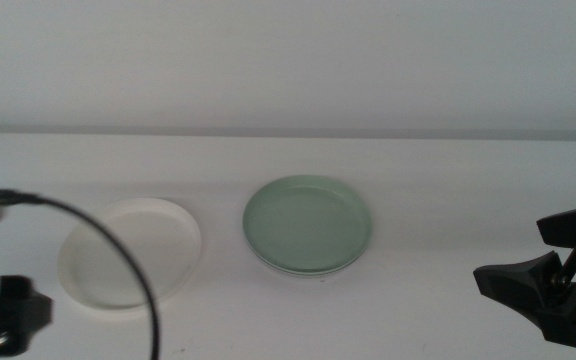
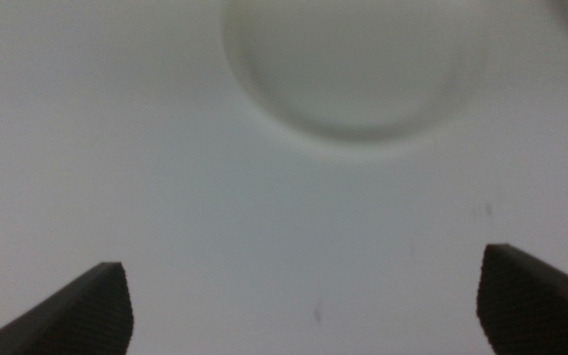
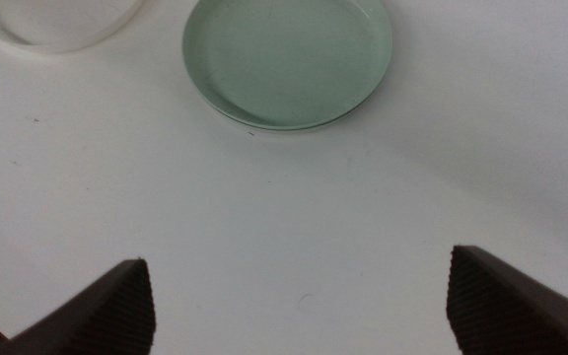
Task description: Stack the three bowls on top of each other.
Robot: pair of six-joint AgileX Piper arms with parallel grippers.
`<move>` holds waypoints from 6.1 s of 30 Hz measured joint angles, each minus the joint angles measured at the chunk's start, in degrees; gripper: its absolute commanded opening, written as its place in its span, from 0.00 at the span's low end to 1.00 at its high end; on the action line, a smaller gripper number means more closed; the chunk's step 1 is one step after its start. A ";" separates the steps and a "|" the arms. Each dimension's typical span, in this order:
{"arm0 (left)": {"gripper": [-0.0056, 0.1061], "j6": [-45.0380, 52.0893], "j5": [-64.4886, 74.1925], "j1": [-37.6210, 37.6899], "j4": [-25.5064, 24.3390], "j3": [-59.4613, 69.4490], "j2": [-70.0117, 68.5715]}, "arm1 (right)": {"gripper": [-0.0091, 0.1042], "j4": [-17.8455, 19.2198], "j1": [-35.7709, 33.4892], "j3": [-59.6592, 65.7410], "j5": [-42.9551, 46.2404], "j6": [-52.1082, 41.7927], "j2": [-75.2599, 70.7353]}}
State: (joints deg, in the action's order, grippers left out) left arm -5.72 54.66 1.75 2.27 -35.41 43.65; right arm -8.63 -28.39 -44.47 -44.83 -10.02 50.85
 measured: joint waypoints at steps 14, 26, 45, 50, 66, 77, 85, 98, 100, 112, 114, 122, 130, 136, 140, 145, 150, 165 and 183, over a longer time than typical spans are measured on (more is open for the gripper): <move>0.89 7.87 -0.19 -3.15 1.92 -18.05 36.58 | 0.78 0.00 0.00 0.00 0.00 0.00 0.00; 0.89 22.97 -13.08 -11.29 9.59 -22.93 56.79 | 0.78 0.00 0.00 0.00 0.00 0.00 0.00; 0.03 23.15 -14.04 -11.38 12.50 -24.22 63.80 | 0.78 0.00 0.00 0.00 0.00 0.00 0.00; 0.03 19.17 -3.36 -11.02 8.68 -27.61 60.94 | 0.78 0.00 0.00 0.00 0.00 0.00 0.00; 0.04 0.28 14.57 13.26 4.72 -65.58 69.90 | 0.78 0.00 0.00 0.00 0.00 0.00 0.00; 0.04 -2.14 14.98 18.61 7.02 -72.23 80.36 | 0.78 0.00 0.00 0.00 0.00 0.00 0.00; 0.04 -1.77 14.32 18.73 8.47 -72.37 83.17 | 0.78 0.00 0.00 0.00 0.00 0.00 0.00; 0.43 0.86 11.26 18.73 9.26 -72.50 84.86 | 0.78 0.00 0.00 0.00 0.00 0.00 0.00; 0.57 1.37 11.74 18.73 8.83 -72.50 84.43 | 0.78 0.00 0.00 0.00 0.00 0.00 0.00; 0.89 7.92 13.75 15.62 -0.89 -58.93 51.84 | 0.78 0.00 0.00 0.00 0.00 0.00 0.00; 0.89 7.54 11.59 15.51 -2.27 -51.34 43.31 | 0.78 0.00 0.00 0.00 0.00 0.00 0.00; 0.89 0.12 -0.88 15.48 -6.29 -22.23 10.72 | 0.78 0.00 0.00 0.00 0.00 0.00 0.00; 0.89 -1.31 -13.91 15.48 -6.63 -8.32 -6.74 | 0.78 0.00 0.00 0.00 0.00 0.00 0.00; 0.89 -1.44 -17.17 15.48 -6.63 -7.34 -9.52 | 0.78 0.00 0.00 0.00 0.00 0.00 0.00; 0.89 -1.54 -18.22 15.48 -6.86 -7.34 -9.60 | 0.78 0.00 0.00 0.00 0.00 0.00 0.00; 0.89 -1.54 -19.67 15.25 -6.86 -5.95 -10.14 | 0.78 3.35 0.00 3.62 8.13 0.00 -1.87; 0.89 -1.54 -28.97 11.52 -6.86 4.23 -15.12 | 0.78 1.54 4.27 14.88 25.73 0.00 -8.83; 0.89 -1.54 -41.93 -1.77 -6.86 34.39 -42.45 | 0.78 7.71 29.04 44.10 32.56 0.00 -41.78; 0.89 -1.54 -43.03 -1.77 -6.76 35.23 -43.34 | 0.78 10.54 29.04 44.20 36.13 0.00 -50.61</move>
State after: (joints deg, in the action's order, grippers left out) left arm -7.26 11.64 -0.02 -4.48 -0.18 0.30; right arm 1.91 0.65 -0.27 -8.70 -10.02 0.23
